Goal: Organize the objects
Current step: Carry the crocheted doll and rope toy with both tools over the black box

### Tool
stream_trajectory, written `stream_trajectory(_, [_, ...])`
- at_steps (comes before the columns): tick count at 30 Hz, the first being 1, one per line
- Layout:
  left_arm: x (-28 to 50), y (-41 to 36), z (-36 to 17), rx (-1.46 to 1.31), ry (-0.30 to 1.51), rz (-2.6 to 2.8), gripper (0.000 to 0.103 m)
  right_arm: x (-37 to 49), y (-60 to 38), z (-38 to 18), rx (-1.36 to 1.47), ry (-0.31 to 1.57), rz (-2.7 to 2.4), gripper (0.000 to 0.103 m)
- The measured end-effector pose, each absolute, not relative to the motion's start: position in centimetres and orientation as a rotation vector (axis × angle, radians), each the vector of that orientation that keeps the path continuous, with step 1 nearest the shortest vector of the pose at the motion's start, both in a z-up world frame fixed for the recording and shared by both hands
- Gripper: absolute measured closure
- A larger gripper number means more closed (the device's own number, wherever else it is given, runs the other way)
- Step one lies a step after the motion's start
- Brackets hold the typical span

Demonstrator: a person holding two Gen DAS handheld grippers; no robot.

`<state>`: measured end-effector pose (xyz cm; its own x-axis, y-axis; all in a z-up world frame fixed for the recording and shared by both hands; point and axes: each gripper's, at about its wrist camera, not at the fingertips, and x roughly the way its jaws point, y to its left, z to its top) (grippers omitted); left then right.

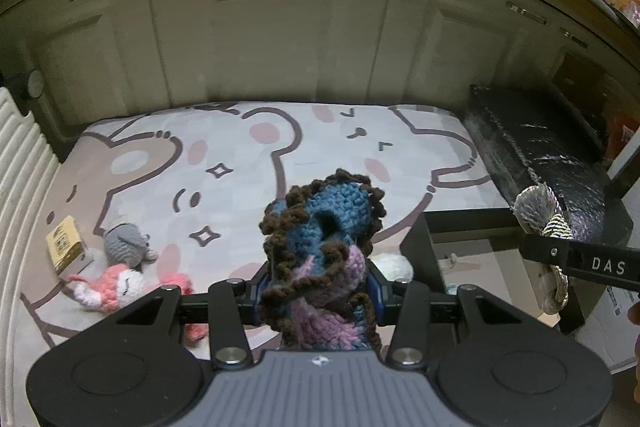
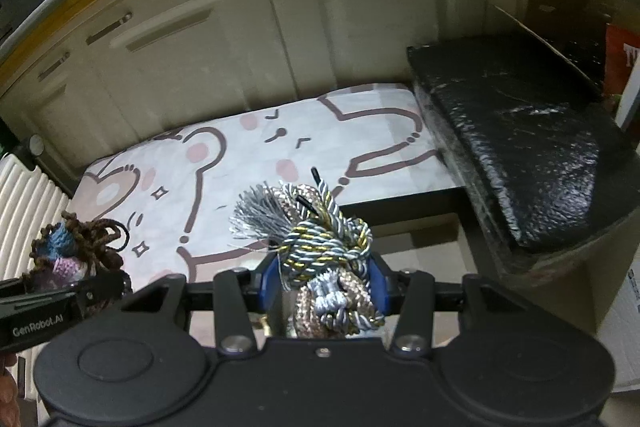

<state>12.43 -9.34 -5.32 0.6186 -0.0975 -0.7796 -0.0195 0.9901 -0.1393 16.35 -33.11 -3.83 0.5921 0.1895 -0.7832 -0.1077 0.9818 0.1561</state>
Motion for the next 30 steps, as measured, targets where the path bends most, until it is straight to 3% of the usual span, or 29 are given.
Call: stream_trajectory(30, [16.8, -18.5, -8.0, -0.316, 0.922, -0.319, 0.056, 18.4, -40.0, -7.5, 0.187, 0.98, 0.007, 0.056])
